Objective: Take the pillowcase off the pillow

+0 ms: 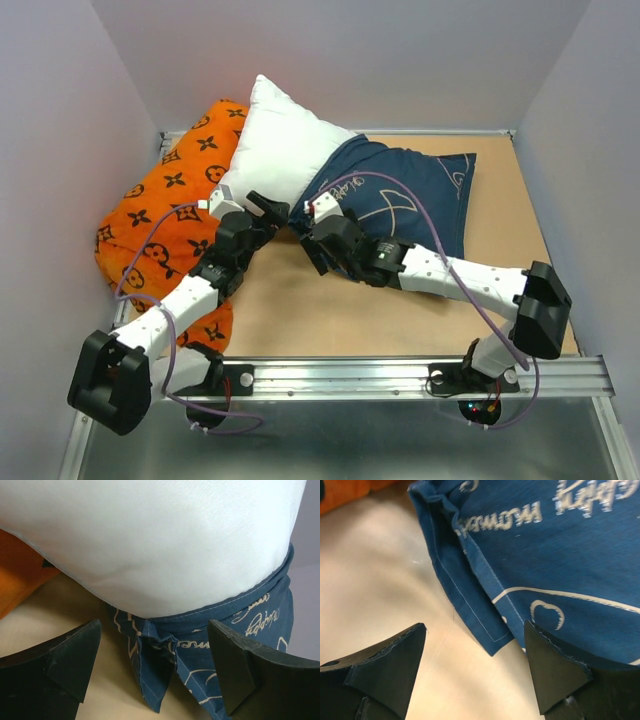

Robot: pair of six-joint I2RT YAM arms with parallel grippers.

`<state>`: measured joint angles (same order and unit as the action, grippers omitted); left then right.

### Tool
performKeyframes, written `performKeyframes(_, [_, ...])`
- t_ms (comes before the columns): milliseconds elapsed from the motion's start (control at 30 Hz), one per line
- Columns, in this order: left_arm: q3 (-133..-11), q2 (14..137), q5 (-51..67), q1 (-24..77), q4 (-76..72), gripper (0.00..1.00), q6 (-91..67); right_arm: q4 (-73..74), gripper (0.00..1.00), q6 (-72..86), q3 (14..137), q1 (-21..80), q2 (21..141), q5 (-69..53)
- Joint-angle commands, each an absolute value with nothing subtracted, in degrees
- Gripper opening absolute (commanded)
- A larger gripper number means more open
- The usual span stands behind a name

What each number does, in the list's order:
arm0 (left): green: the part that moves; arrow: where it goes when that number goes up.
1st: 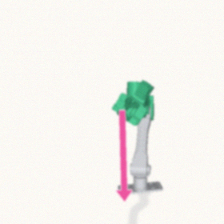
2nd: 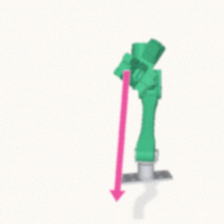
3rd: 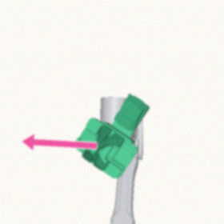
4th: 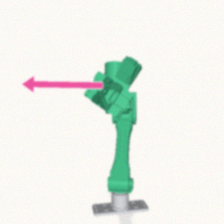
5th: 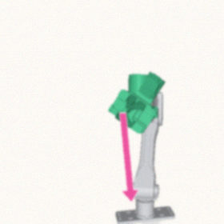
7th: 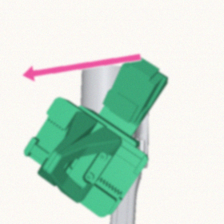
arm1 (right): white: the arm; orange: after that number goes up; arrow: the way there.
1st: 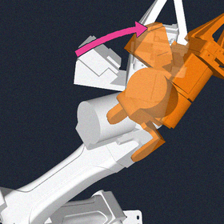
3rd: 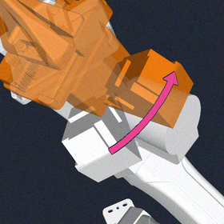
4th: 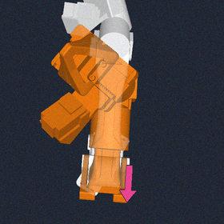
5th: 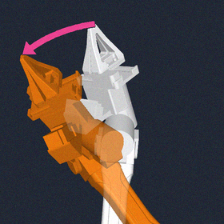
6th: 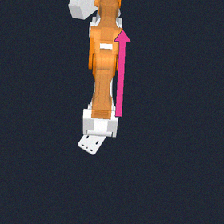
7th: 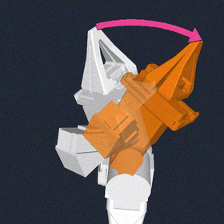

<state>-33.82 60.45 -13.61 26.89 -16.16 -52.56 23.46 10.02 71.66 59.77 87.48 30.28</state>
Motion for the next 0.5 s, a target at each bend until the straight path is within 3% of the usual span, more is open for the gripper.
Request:
performKeyframes(0, [-31.3,62.0,-12.9,26.9,-28.3,0.99,-54.1,17.7,0.84,6.9,70.3,62.5,88.9,36.1])
performKeyframes(233, [-30.1,63.4,-13.9,26.4,-31.0,0.97,-54.5,14.9,0.84,4.5,71.5,64.5,98.3,46.1])
performKeyframes(467, [-28.7,63.9,-12.0,24.0,-31.9,0.96,-54.5,10.9,0.75,2.5,73.2,64.6,106.1,56.4])
